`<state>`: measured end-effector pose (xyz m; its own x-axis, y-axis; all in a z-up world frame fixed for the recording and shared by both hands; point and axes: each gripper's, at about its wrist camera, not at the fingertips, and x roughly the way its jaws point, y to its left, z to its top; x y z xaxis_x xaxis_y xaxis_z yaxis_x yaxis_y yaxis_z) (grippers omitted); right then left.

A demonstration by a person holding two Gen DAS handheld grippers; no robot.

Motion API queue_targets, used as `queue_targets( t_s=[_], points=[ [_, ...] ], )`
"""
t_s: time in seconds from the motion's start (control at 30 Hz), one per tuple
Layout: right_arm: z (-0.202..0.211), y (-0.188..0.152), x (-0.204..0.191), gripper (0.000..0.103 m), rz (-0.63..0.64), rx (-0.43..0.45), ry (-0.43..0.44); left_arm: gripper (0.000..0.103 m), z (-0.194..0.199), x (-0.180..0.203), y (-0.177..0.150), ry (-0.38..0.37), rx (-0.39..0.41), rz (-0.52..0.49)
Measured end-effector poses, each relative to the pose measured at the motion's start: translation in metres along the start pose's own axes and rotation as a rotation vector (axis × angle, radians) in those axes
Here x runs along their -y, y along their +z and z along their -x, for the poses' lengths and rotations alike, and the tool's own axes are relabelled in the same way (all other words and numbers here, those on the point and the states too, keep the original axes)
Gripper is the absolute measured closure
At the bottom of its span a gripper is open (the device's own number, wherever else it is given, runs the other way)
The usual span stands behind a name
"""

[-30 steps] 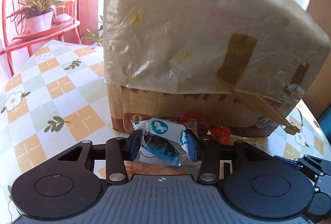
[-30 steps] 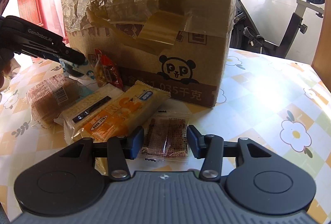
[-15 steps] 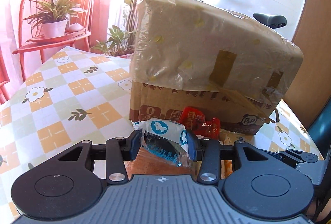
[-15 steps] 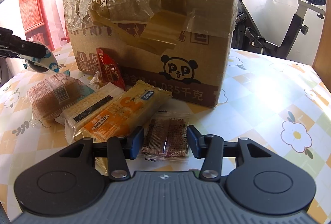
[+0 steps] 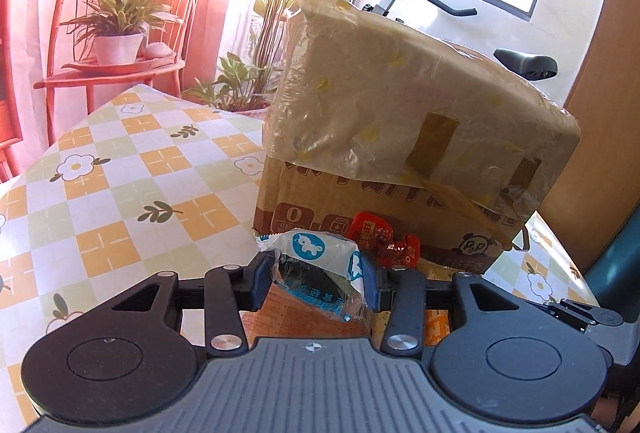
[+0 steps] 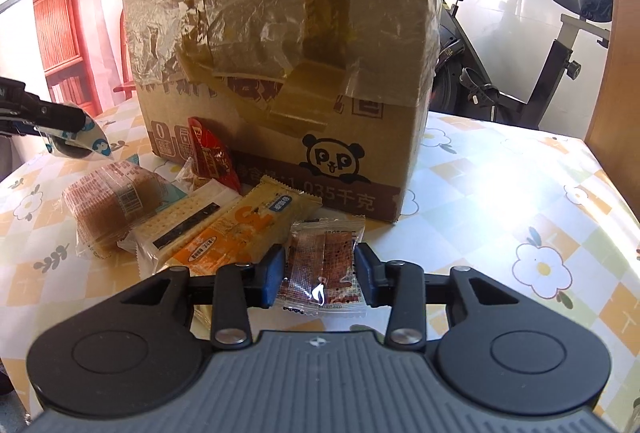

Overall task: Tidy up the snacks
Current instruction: 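Carry both packets over the box and open both tools to drop them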

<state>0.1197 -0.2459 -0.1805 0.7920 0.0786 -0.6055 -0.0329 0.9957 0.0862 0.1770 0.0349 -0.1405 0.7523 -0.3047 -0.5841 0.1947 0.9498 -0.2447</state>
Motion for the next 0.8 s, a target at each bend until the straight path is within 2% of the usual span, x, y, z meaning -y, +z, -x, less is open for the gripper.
queue_targets(
  t_s=[0.1, 0.2, 0.33, 0.53, 0.8],
  points=[
    [0.01, 0.006, 0.003, 0.063, 0.001, 0.031, -0.021, 0.056, -0.001, 0.0, -0.002, -0.009, -0.002, 0.01],
    [0.021, 0.011, 0.003, 0.063, 0.006, 0.06, -0.007, 0.056, 0.001, 0.0, -0.002, -0.02, 0.006, 0.016],
    [0.035, 0.018, -0.005, 0.063, 0.023, 0.104, 0.073, 0.056, 0.006, -0.002, 0.0, -0.018, 0.026, 0.018],
    [0.043, 0.041, -0.033, 0.063, 0.115, 0.161, 0.196, 0.056, 0.013, 0.002, 0.01, -0.028, 0.06, -0.005],
    [0.062, 0.09, -0.052, 0.063, 0.153, 0.323, 0.253, 0.056, 0.037, 0.011, 0.049, -0.044, 0.181, -0.042]
  ],
)
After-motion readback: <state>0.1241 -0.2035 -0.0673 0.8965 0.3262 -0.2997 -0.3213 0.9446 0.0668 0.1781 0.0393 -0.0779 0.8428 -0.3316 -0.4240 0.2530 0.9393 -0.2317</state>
